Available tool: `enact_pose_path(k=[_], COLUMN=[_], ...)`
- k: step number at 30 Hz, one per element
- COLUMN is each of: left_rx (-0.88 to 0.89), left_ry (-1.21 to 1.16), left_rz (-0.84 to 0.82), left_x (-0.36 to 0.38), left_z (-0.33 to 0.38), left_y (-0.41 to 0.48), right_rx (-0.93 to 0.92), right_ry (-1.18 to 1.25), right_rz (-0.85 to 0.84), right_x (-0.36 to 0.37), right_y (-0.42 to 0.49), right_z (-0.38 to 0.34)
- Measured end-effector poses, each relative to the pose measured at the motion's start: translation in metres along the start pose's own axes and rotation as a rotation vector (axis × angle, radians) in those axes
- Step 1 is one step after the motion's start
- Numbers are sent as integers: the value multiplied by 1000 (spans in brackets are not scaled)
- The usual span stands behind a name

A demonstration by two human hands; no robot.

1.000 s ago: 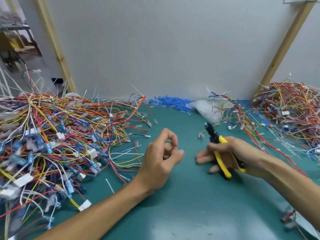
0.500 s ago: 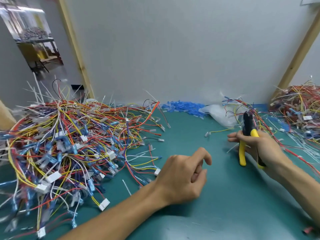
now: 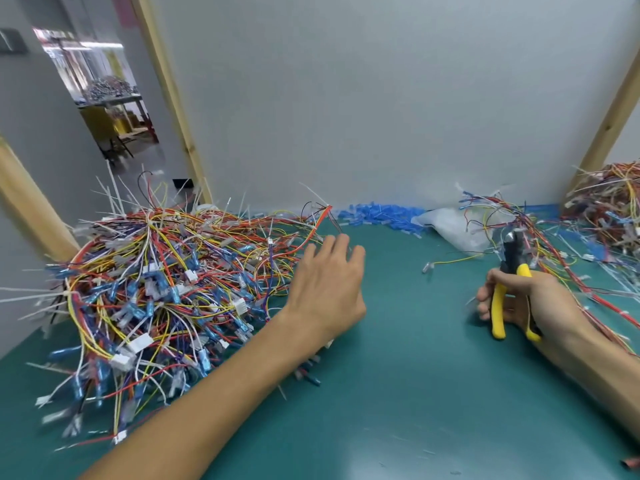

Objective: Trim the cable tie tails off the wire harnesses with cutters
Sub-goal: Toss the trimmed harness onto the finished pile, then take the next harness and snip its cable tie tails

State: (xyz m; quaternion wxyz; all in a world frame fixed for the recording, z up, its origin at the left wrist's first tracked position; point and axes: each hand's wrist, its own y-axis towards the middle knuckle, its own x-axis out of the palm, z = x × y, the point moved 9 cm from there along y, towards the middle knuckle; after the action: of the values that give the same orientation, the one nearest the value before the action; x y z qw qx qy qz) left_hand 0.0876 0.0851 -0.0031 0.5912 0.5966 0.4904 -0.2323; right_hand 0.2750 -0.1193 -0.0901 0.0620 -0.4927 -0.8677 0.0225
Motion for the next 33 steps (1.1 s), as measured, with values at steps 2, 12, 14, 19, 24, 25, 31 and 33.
enact_pose_path(k=[2,12,14,19,24,25,31,33], left_rx=[-123,-427,-326,95,152,156,-11,-53], left_ry=[80,-533,-745,-584,-645,-648,-344,-581], left_rz=[36,143,383,75,-50,-18,-48,-266], left_x=[0,-6,-47,-54,-26,-25,4,30], left_z=[-28,-75,-53,67,110,107,42,23], left_y=[10,47,49,47,13,7,-13,-19], right_rx=[-3,-10,-46,-120,-225,-242,-269,-286], right_ry=[-2,15,24,142,185,184,339,377], right_rz=[2,-45,-127,-369,-191,-148,19,73], right_x=[0,7,18,67,55,49,15,6], right_y=[0,-6,-14,-44,-47,-47,-39,-37], right_z=[0,-7,-13,-21,-34,-37,-55,-57])
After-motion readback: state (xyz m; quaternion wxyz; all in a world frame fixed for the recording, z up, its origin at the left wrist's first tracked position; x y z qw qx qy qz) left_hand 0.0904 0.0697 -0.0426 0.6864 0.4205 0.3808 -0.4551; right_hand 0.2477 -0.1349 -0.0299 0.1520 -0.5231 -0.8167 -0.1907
